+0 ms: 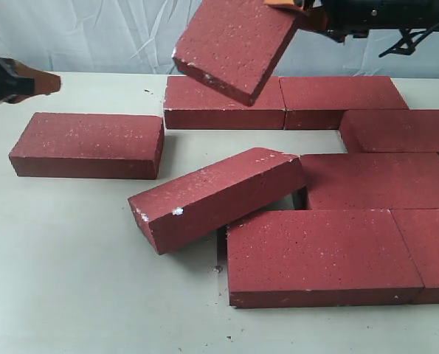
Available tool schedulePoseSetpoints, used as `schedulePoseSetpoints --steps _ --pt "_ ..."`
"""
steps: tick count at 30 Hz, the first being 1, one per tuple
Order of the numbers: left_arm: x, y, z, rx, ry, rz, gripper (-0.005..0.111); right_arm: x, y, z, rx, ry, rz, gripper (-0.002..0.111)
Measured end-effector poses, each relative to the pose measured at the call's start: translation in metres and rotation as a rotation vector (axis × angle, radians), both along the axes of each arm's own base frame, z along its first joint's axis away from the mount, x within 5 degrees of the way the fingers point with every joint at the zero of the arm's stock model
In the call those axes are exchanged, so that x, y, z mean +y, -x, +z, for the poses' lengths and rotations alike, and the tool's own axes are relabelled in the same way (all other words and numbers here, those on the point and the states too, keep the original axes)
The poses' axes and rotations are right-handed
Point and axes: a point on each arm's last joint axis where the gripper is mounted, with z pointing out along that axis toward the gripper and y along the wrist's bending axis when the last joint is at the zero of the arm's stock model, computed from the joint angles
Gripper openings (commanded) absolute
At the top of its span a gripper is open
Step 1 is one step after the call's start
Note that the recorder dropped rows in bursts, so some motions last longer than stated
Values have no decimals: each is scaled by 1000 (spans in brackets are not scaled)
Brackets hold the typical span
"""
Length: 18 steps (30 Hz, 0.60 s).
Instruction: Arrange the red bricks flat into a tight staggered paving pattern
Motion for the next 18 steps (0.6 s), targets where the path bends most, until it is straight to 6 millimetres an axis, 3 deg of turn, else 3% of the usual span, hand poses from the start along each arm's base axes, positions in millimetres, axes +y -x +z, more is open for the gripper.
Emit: schedulePoseSetpoints --steps 5,7,8,11,18 --pt "31 16 9 6 -6 131 0 46 0 -16 20 28 85 2" --pt "38 21 11 4 -8 158 0 70 -2 -21 16 32 132 2" --pt "42 25 15 -4 -12 176 0 92 -6 -26 16 30 166 2" --pt "42 28 18 -15 -15 183 0 138 -11 -38 32 14 222 2" --pt "43 29 19 -18 -16 186 0 209 -14 -60 63 -32 310 2"
